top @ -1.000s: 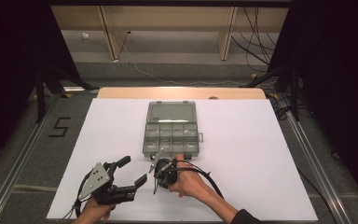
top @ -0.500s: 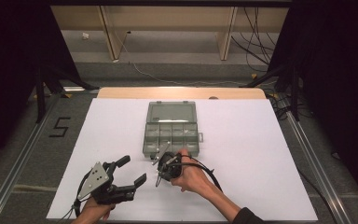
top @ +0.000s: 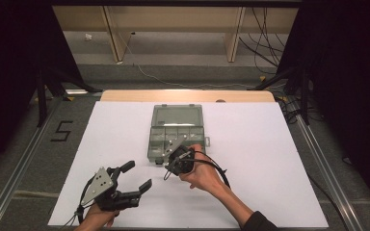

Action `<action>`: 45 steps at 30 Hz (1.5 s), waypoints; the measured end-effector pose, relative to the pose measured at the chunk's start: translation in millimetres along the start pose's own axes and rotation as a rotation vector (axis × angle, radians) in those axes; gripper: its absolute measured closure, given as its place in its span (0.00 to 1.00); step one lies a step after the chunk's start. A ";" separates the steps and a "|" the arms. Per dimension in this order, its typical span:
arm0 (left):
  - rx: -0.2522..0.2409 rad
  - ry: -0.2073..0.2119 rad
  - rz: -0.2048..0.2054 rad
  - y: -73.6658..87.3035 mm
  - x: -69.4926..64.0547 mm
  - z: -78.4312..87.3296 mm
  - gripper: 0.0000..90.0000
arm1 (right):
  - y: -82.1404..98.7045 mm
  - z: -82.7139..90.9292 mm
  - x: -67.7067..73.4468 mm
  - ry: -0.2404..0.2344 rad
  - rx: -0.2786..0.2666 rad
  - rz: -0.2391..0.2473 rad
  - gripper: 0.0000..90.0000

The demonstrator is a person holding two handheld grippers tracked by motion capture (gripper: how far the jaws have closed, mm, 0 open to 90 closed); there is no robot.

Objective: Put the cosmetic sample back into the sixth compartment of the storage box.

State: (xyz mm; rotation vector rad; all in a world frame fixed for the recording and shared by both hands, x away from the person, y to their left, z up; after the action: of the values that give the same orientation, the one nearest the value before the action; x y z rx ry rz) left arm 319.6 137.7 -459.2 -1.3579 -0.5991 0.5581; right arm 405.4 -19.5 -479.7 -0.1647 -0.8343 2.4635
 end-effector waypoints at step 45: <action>0.003 -0.002 -0.001 1.0 0.3 -0.3 0.17 | -25.8 -8.5 -43.7 0.050 -0.147 -0.153 0.90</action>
State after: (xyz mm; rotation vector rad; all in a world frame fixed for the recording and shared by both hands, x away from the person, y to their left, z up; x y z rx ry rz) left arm 320.0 137.8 -460.2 -1.3540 -0.6000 0.5593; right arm 456.4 -20.5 -473.4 -0.2069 -0.9698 2.2476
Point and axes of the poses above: each handheld gripper's, and its own axes: z roughly backward along the jaws, y roughly out of its underside, x roughly to its left, the point moved 6 cm from there along -z, roughly forward along the jaws, and after that the axes turned 11 degrees about -z, right-handed, at the moved point
